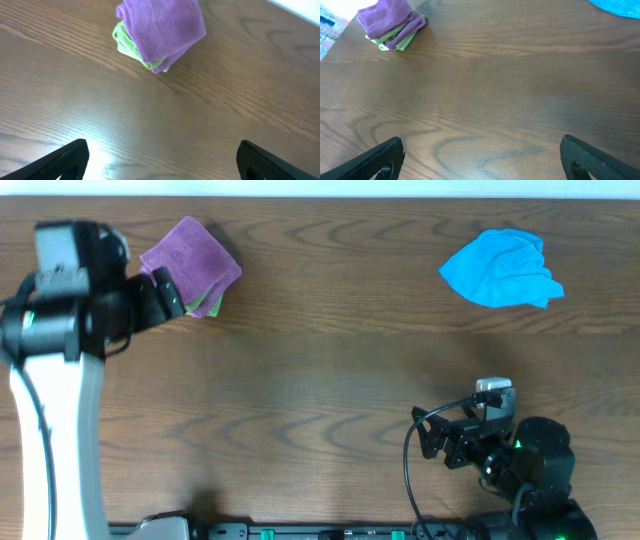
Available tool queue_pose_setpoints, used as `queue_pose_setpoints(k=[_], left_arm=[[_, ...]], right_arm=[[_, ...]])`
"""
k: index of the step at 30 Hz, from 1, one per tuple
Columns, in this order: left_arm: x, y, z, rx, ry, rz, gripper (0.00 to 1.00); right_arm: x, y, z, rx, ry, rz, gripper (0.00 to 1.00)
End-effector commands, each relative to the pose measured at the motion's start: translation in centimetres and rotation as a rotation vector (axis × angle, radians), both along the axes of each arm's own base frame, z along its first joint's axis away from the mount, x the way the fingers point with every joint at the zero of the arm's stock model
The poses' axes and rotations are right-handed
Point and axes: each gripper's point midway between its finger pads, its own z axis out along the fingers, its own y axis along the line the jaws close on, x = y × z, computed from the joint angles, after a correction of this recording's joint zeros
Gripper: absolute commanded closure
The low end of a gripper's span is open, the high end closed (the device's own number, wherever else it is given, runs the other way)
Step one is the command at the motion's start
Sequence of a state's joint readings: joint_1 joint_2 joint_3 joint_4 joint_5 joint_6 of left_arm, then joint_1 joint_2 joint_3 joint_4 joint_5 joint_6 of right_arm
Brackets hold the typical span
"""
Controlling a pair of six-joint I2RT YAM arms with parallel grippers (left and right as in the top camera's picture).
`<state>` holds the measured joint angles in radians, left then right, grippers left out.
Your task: Fold the cloth
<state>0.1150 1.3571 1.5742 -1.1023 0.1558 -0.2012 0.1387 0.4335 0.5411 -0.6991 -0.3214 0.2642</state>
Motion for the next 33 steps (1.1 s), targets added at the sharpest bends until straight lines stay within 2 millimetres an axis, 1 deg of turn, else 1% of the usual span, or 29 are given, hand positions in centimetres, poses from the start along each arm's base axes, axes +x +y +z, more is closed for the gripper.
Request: queue_pose_setpoints(k=[1, 4, 6, 8, 12, 15, 18, 21, 24, 25, 27, 29, 33], left_arm=[[-2.9, 0.4, 0.0, 0.054, -0.030, 0.001, 0.05], [-5.0, 0.2, -0.3, 0.061, -0.092, 0.002, 0.05], [-6.2, -0.1, -1.0, 0.062, -0.137, 0.000, 0.04], [-7.5, -0.3, -1.9, 0.067, -0.189, 0.000, 0.04], [-9.5, -0.6, -3.7, 0.071, -0.270, -0.004, 0.04], [-10.7, -0.9, -5.3, 0.070, -0.311, -0.012, 0.05], [-11.2, -1.7, -7.1, 0.084, -0.331, -0.085, 0.05], [-11.7, -2.6, -9.3, 0.093, -0.321, -0.166, 0.05], [-12.2, -2.9, -11.2, 0.100, -0.297, -0.194, 0.05], [-12.4, -3.2, -11.9, 0.116, -0.294, -0.230, 0.05], [-12.6, -3.7, -12.6, 0.134, -0.292, -0.276, 0.05], [-12.9, -4.2, -13.2, 0.160, -0.296, -0.326, 0.05], [-13.4, -4.2, -14.4, 0.207, -0.294, -0.347, 0.05]], right_arm=[[0.0, -0.1, 0.0, 0.015, 0.008, -0.012, 0.01], [0.0, -0.1, 0.0, 0.015, 0.008, -0.012, 0.01], [0.0, -0.1, 0.0, 0.015, 0.007, -0.012, 0.01], [0.0, -0.1, 0.0, 0.015, 0.008, -0.012, 0.01], [0.0, -0.1, 0.0, 0.015, 0.007, -0.012, 0.01], [0.0, -0.1, 0.0, 0.015, 0.007, -0.012, 0.01], [0.0, -0.1, 0.0, 0.015, 0.007, -0.012, 0.01], [0.0, -0.1, 0.0, 0.015, 0.007, -0.012, 0.01], [0.0, -0.1, 0.0, 0.015, 0.008, -0.012, 0.01], [0.0, -0.1, 0.0, 0.015, 0.007, -0.012, 0.01], [0.0, -0.1, 0.0, 0.016, 0.007, -0.012, 0.02], [0.0, -0.1, 0.0, 0.015, 0.008, -0.012, 0.01], [0.0, -0.1, 0.0, 0.015, 0.007, -0.012, 0.01]])
